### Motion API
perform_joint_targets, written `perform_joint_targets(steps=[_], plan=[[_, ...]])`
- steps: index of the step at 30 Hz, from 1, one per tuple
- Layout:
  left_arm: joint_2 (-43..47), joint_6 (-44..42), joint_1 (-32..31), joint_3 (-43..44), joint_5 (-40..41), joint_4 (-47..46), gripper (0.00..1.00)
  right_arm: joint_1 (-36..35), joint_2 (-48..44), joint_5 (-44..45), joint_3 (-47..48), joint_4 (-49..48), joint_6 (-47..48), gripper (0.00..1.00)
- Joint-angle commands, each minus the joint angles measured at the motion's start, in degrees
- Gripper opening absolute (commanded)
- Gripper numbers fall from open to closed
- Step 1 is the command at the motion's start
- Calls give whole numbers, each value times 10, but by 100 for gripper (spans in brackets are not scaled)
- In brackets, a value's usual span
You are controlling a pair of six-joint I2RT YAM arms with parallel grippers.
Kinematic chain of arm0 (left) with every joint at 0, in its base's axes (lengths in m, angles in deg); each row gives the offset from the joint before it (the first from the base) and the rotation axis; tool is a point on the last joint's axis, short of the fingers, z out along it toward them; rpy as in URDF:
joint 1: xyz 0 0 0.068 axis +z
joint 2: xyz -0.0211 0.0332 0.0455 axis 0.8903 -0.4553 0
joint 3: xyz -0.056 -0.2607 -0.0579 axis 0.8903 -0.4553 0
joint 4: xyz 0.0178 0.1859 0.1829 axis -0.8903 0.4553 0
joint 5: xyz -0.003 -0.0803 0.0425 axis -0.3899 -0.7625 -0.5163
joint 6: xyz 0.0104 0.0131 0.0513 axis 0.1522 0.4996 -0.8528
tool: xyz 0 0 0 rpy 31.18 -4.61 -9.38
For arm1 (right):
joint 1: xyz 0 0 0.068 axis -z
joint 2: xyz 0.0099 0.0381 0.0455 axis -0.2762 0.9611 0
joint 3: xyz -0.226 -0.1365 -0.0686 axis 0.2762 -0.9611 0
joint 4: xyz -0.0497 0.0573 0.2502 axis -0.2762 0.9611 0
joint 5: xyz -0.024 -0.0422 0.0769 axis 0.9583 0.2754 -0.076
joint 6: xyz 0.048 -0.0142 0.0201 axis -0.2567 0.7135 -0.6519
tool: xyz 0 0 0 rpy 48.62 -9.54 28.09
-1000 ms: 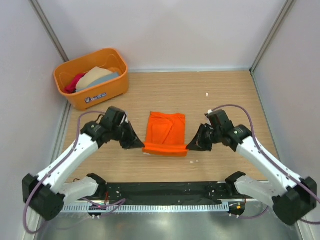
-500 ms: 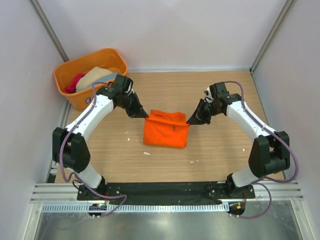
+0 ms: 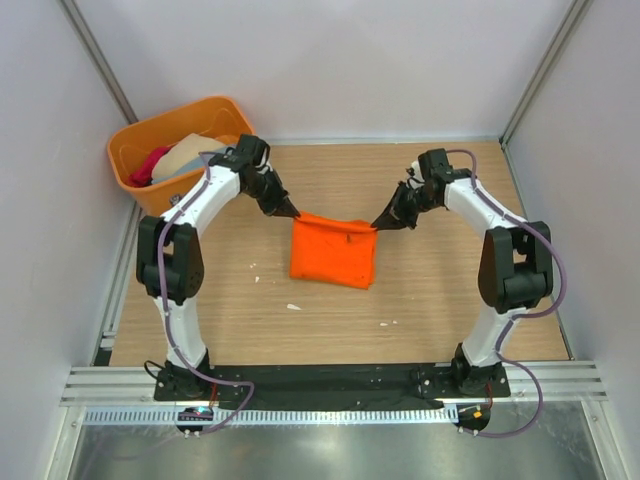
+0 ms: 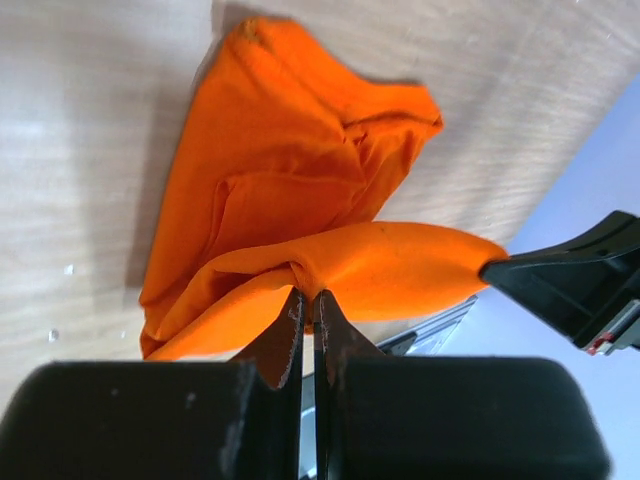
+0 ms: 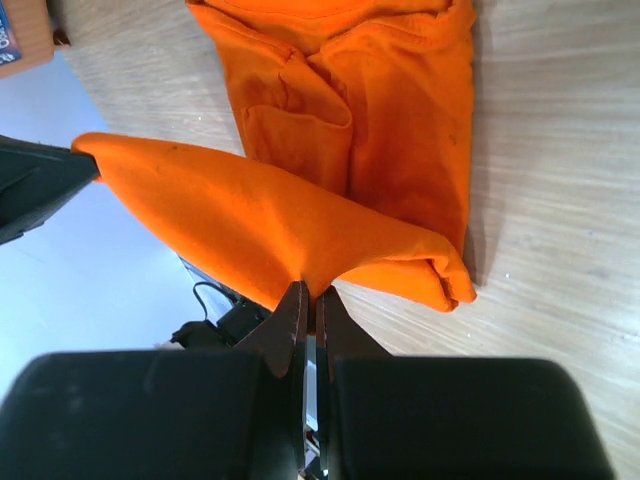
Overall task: Fold and stack the t-shirts
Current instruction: Fold the tshirt, then neatly place the folded tshirt to the corner
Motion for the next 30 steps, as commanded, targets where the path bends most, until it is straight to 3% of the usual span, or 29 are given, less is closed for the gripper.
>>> perform_joint_targets(steps=[1,6,7,10,12,14,17,18,20,23,27,30], plan=[[-41,-22,13,58,-14,-17,0,11,19,-18,31,-21,12,1],[-107,-28,18,136,-21,-22,2,21,76,-18,86,-41,6,6],[-126,-32,18,157,-18,-19,6,23,104,-16,96,-54,2,9],[-214,-63,23,248,0,6,29,40,185,-4,169,-68,15,38],[-266,-130,22,373,62,89,40,54,206,-4,209,-76,16,42],[-259,-156,22,410,112,107,52,55,219,44,301,-8,58,52],[-149,-201,19,321,156,63,59,51,203,68,346,46,101,54],[-81,-211,19,231,153,13,65,47,187,72,332,39,102,56],[-36,-221,19,168,121,-15,69,41,148,58,262,-4,97,61],[2,-241,18,76,59,-16,65,20,126,45,193,-37,97,61],[56,-222,19,-62,-42,-127,62,-7,89,28,134,-82,95,59],[79,-222,19,-133,-66,-180,64,-12,80,-22,85,-133,70,58]])
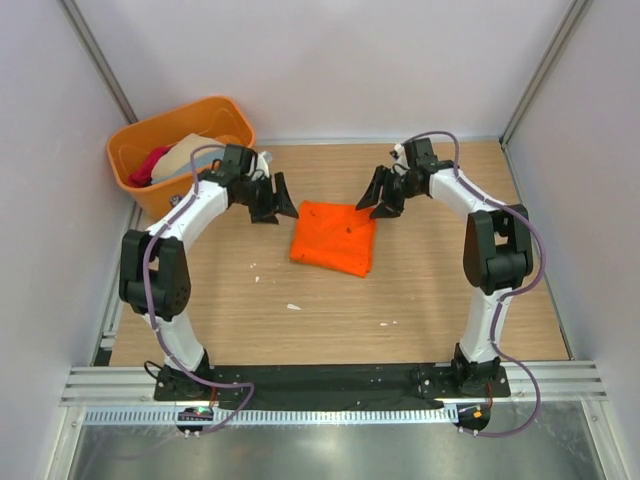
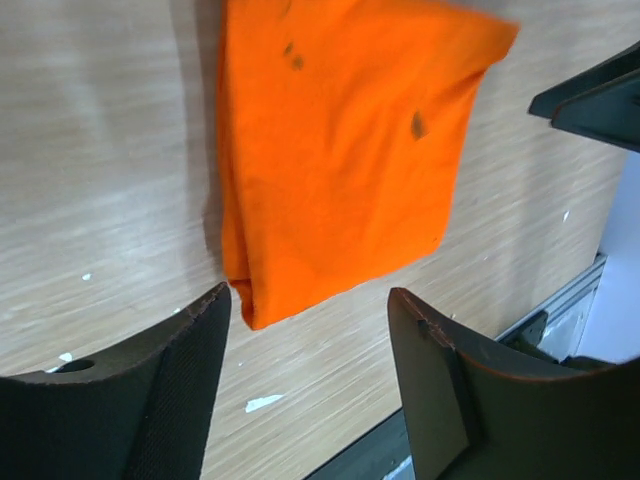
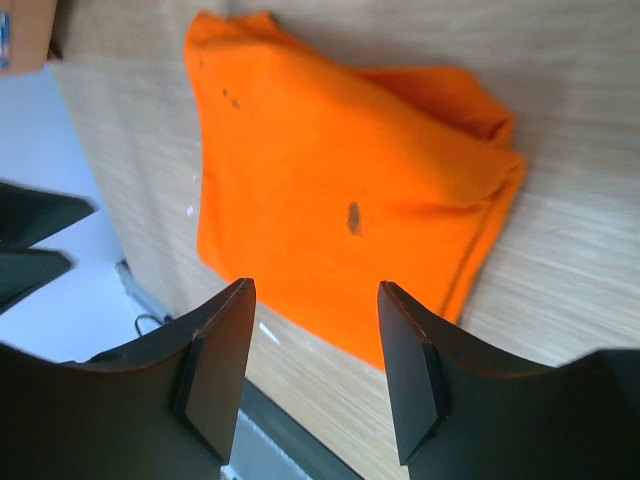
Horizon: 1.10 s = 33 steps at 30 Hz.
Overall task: Fold and stack the t-shirts
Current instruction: Neatly place the folded tshirt to the corner
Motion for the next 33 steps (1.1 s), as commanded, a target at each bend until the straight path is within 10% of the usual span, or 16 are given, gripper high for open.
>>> perform_joint_targets(steps=[1,7,10,33], plan=[[6,-20,0,-68,-66,-91,66,-2,-22,-62,-42,-72,-17,57],[21,-62,0,-127,-60,-119,73,-15,3,-107,-34,-74,-5,55],[23,-61,0,-152,-85,-157,94,-20,7,-113,-38,-79,-6,55],[-29,11,0,-221,-179,-306,82,-98,102,-112,43,-226,-146,49]])
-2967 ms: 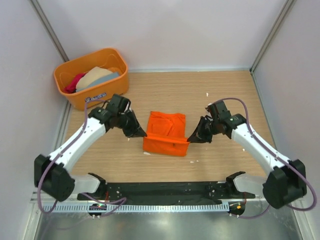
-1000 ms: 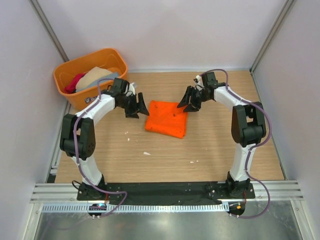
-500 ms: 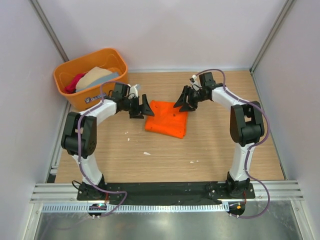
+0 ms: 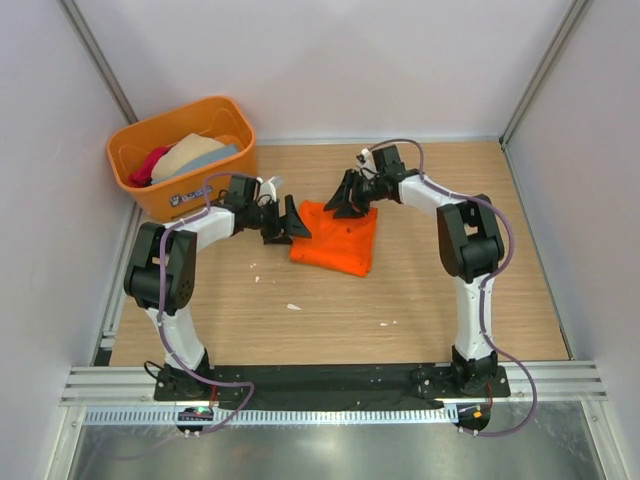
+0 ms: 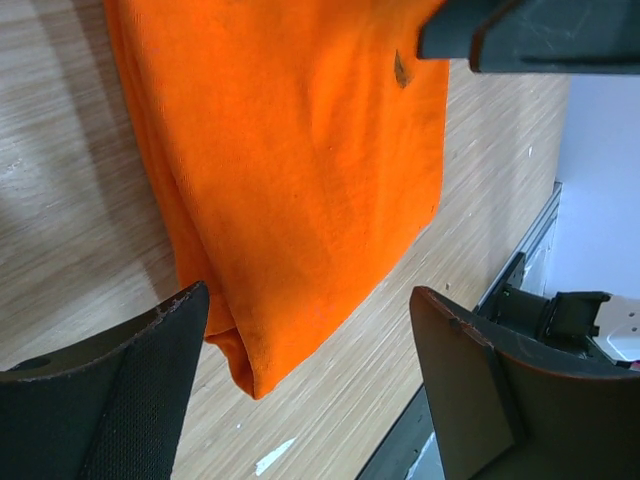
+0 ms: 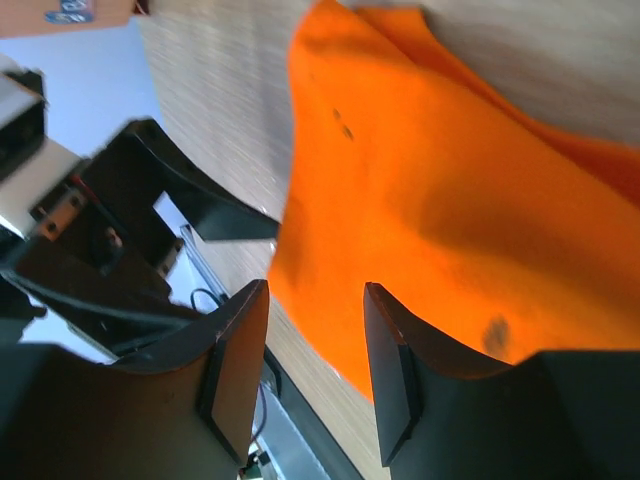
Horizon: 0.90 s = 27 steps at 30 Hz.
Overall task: Fold and stack the t-shirts
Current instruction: Neatly place the folded tshirt to the corner
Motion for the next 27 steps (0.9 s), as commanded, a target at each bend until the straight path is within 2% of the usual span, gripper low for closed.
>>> perform_joint_targets(steps=[1,6,12,14,17,18,20,22,27], plan=[[1,8,0,-5,-20,-33,82,-22,25,-4,64,-86,-71,49],[0,16,0,-11,-22,-33,82,-36,75,3,116,-128,-117,47],[-5,22,0,-18,-36,-33,84,-53,119,14,181,-124,-129,43],[-4,22,0,-18,-34,-31,84,-54,130,29,203,-89,-104,46],[-8,29,0,-18,-43,-29,84,-54,165,52,287,16,7,55],[-9,31,0,-18,-48,-29,84,-55,178,72,342,49,67,57],[-8,38,0,-22,-50,-31,83,-56,206,83,378,98,115,60],[-6,43,0,-25,-54,-36,83,-56,222,83,420,119,156,61],[-11,47,0,-30,-69,-38,82,-58,259,74,446,135,191,57]])
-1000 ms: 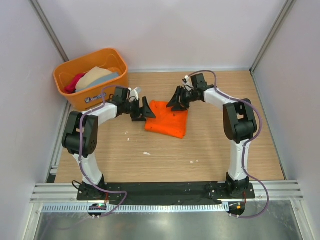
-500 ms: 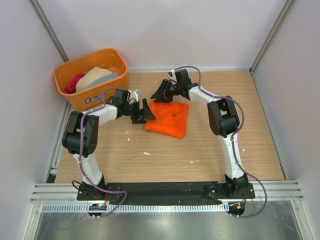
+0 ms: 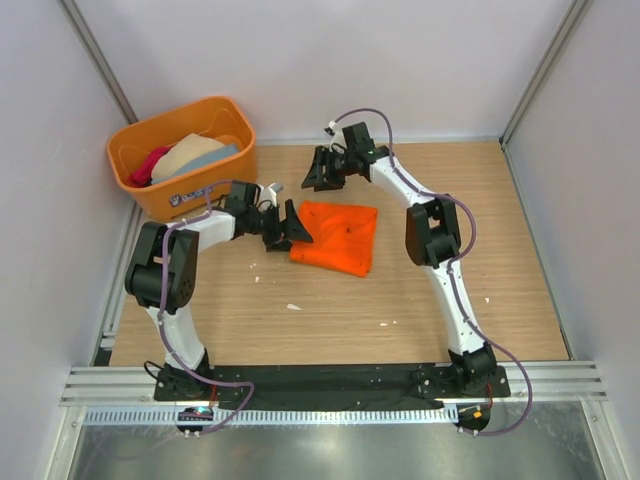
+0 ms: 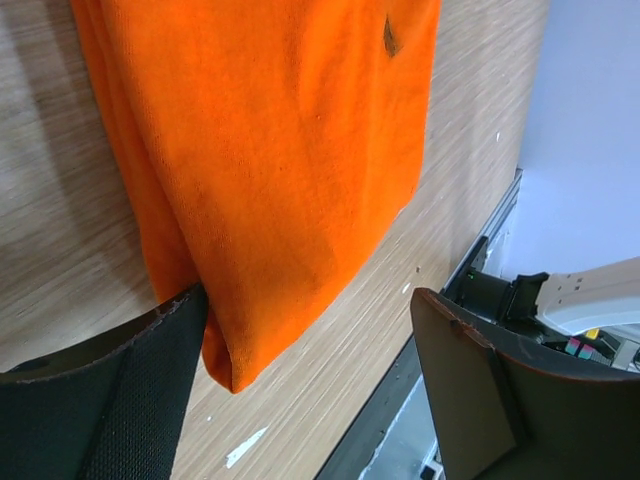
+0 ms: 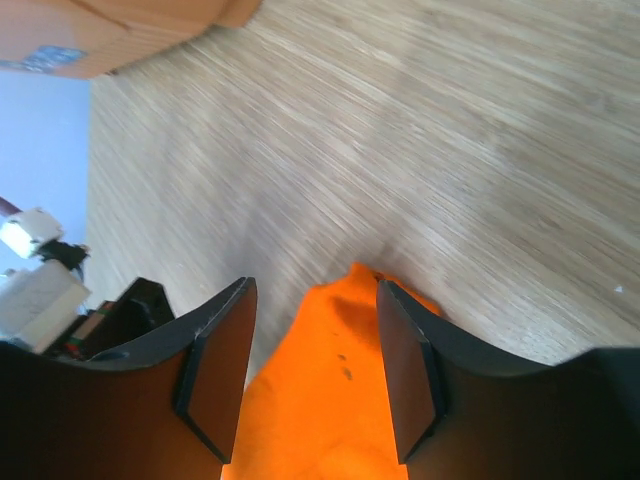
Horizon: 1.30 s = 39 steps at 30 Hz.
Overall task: Fold and stack the t-shirts
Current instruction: Neatly place the folded tshirt to the corner
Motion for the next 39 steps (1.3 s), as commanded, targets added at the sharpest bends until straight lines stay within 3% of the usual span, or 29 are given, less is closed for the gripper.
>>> perform_joint_targets(steps=[1,9,17,26,33,39], plan=[[-6,8,0,-6,-32,-22,82,-4,21,-12,25,42,71,57],[-3,20,10,-22,-48,-37,79,-13,34,-38,21,33,82,47],[-12,36,16,-26,-73,-67,78,-13,14,-31,17,28,77,53],[-17,49,16,-34,-83,-92,77,-14,-15,-37,-5,46,98,53],[-17,58,16,-44,-91,-104,75,-14,-9,-28,4,68,112,40],[-12,59,16,-54,-97,-109,76,-18,-15,-26,-8,73,125,52]])
